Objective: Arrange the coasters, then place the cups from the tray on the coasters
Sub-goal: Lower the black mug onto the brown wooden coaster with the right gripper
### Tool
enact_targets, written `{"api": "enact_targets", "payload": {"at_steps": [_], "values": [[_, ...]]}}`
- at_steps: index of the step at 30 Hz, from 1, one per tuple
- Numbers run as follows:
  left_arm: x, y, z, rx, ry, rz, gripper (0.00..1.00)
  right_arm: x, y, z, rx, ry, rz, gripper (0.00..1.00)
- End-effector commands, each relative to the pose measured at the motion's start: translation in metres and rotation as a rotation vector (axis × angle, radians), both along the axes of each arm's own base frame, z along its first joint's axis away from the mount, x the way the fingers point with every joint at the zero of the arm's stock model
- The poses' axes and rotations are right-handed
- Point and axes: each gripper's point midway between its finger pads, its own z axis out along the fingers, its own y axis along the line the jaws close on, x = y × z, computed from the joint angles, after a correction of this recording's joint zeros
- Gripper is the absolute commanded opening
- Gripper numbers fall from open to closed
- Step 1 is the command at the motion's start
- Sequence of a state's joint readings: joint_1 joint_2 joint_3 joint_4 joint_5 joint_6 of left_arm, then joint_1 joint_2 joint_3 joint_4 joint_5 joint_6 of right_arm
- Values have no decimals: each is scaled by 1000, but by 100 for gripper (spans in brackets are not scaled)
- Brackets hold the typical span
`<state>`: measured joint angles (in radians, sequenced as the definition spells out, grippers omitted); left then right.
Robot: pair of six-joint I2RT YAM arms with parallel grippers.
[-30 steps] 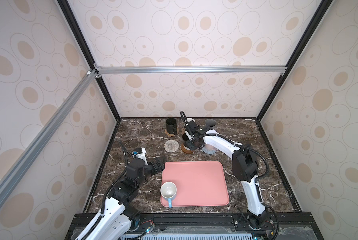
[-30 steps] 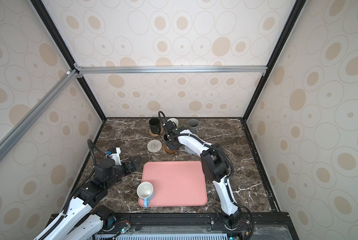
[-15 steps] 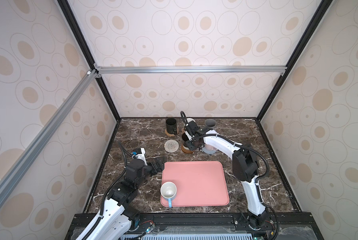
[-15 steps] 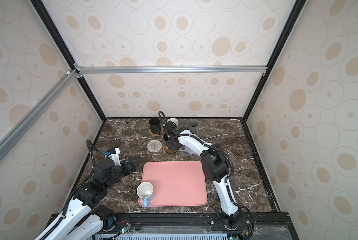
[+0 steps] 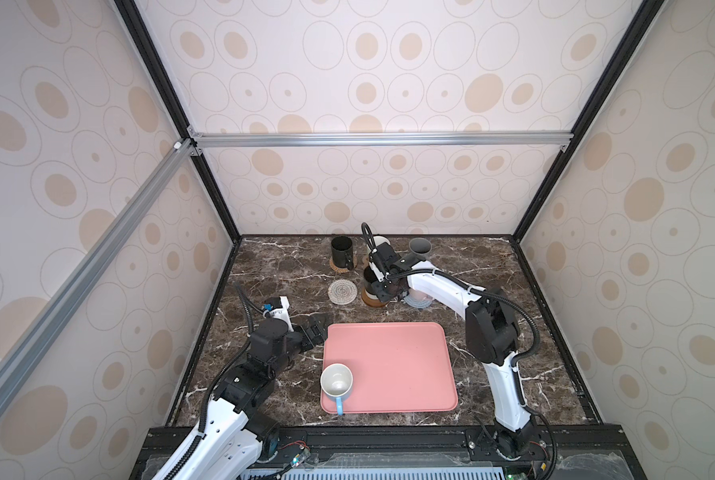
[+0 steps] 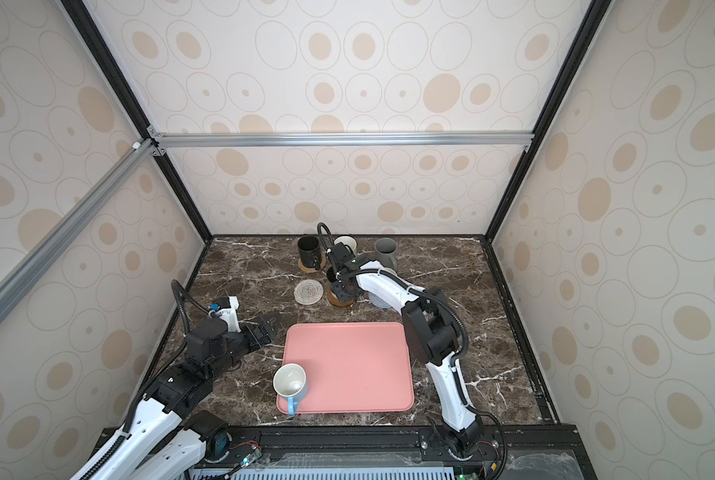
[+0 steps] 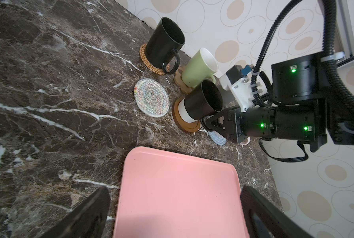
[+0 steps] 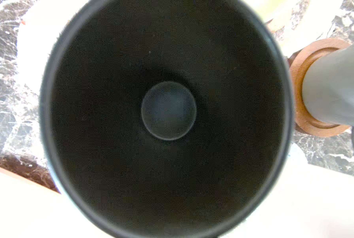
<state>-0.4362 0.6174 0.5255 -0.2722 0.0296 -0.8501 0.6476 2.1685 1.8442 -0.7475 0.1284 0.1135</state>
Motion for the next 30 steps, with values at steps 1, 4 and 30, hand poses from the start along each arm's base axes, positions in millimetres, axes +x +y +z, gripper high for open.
{"api": "enact_targets", "payload": {"at_steps": [1, 4, 30], "values": [[0, 6, 2, -9, -3, 35, 100, -7, -8, 8, -9, 7, 3, 12], [0, 6, 3, -9, -3, 35, 100, -8, -9, 9, -9, 6, 2, 12], [-1, 7, 4, -7, -2, 35, 100, -10, -11, 7, -18, 11, 4, 14]]}}
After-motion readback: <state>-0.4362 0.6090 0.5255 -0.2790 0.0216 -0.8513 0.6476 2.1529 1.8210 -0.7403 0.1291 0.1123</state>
